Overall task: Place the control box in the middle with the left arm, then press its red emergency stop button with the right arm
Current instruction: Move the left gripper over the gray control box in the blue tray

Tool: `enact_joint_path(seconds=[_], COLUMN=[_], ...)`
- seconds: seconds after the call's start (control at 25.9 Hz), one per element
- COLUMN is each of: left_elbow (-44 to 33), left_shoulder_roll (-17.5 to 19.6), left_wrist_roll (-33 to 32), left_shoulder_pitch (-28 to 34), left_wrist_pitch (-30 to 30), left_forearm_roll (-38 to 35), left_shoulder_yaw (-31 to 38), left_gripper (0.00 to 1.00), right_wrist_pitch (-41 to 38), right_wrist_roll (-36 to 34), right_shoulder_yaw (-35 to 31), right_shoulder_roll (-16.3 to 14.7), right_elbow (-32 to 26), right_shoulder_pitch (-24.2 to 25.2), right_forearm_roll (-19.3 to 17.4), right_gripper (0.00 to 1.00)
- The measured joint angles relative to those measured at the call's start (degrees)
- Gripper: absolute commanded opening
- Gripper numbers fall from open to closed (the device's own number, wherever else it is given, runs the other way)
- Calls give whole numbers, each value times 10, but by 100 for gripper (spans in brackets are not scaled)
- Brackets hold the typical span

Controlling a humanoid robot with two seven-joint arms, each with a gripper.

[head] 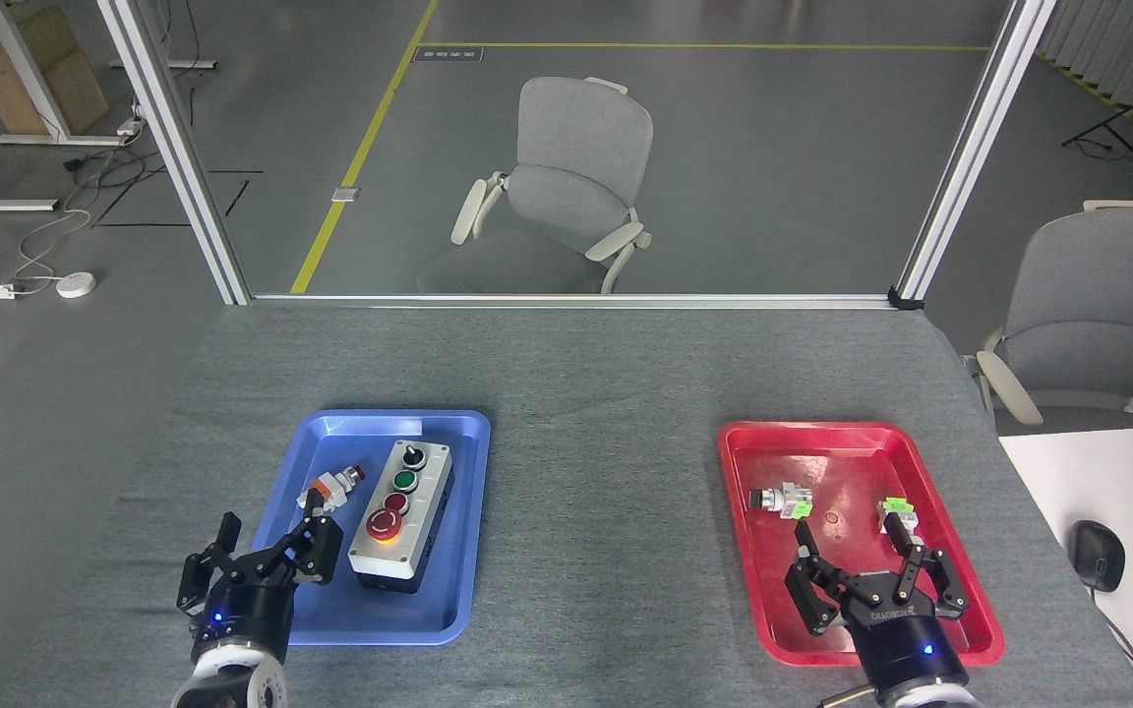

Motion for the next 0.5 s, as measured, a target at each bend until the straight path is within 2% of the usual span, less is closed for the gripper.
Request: enact_joint_path(seconds=[0.31,0.5], left_elbow=[-22,-71], left_shoulder_roll=[-3,0], left_wrist_roll=[13,16], left_shoulder_pitch=[10,54], left_wrist_pitch=[4,-14], left_forearm_roll=[-4,-6], left_shoulder_yaw=[-2,-4], left_gripper=[99,99], right_wrist_pitch=[-14,9], right_wrist_roll=[0,4], right_shoulder_yaw=[-16,-14], right_shoulder_roll=[17,16], right_elbow=[-1,-1], right_shoulder_pitch=[0,-2], right_forearm_roll=[15,16], right_gripper=[97,98])
